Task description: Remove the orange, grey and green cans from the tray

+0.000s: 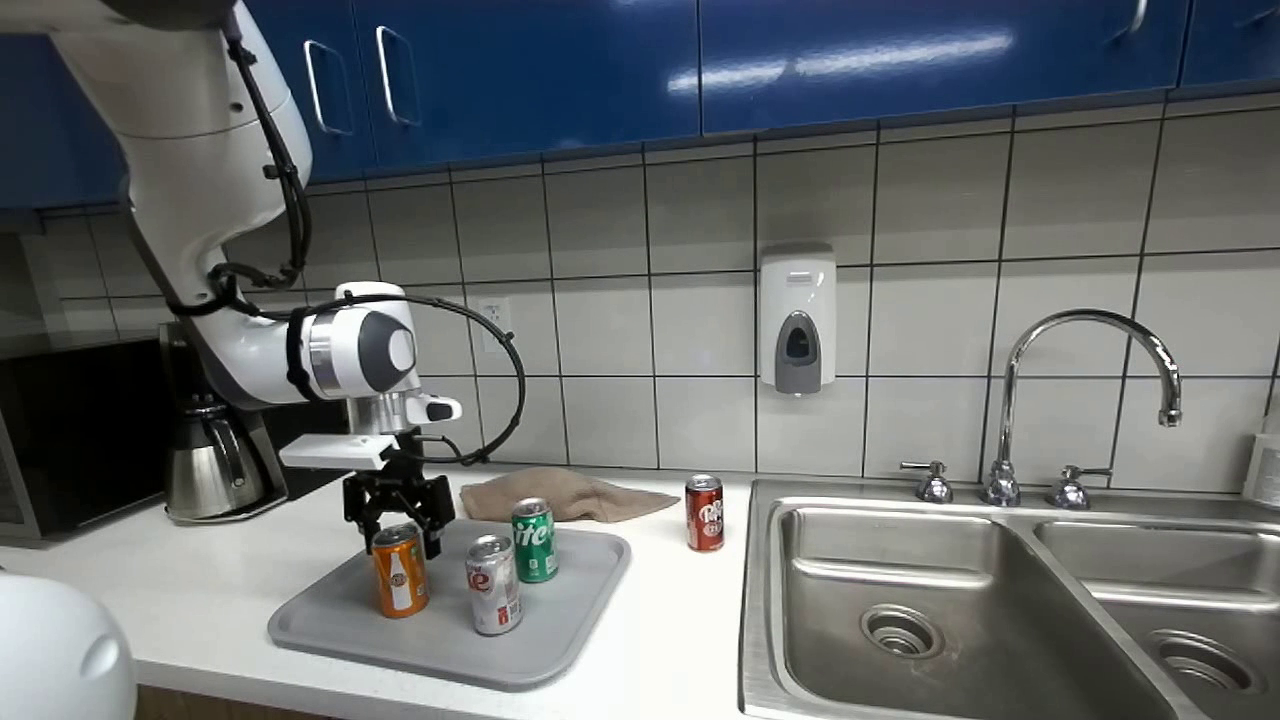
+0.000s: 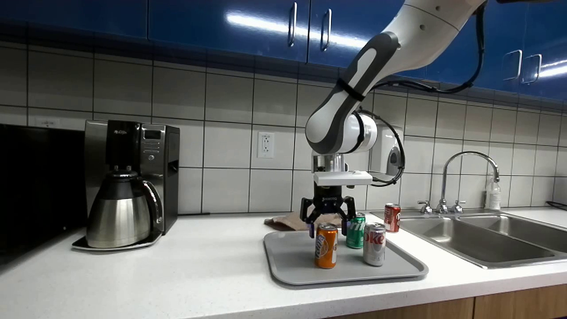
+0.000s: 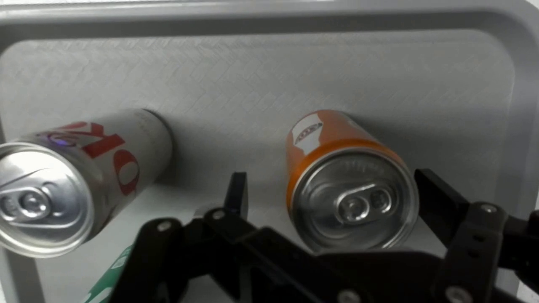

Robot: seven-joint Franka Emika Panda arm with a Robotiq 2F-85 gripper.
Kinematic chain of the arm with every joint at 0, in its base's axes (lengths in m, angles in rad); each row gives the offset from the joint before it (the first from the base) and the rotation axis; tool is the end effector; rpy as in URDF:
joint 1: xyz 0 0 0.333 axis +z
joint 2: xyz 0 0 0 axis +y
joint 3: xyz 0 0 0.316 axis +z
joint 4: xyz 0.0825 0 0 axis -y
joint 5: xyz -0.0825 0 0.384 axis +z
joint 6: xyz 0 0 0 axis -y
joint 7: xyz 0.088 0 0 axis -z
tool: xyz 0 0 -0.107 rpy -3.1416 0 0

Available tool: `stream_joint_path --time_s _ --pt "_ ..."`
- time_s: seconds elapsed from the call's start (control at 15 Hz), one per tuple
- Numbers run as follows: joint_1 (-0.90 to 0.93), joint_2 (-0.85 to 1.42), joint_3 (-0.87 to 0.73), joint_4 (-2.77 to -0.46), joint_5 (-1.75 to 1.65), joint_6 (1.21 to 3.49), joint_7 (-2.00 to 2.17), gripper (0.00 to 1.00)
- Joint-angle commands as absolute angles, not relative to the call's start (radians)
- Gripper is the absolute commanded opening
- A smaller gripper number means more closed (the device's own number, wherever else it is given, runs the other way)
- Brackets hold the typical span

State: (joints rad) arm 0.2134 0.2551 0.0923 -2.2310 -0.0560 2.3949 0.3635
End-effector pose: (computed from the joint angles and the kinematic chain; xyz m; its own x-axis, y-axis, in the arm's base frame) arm 0.5122 0.1615 0.2498 0.9966 -0.0185 -0.0800 -0.0152 -0.9990 0.0421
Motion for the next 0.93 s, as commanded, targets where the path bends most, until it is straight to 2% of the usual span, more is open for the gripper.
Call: stream_joint_path --time_s 0.0,0.87 --pt "0.206 0.223 0.096 -2.271 -0.038 2.414 0.358 1.00" --pt "0.210 0.231 0.102 -2.295 0.004 2.469 0.358 1.00"
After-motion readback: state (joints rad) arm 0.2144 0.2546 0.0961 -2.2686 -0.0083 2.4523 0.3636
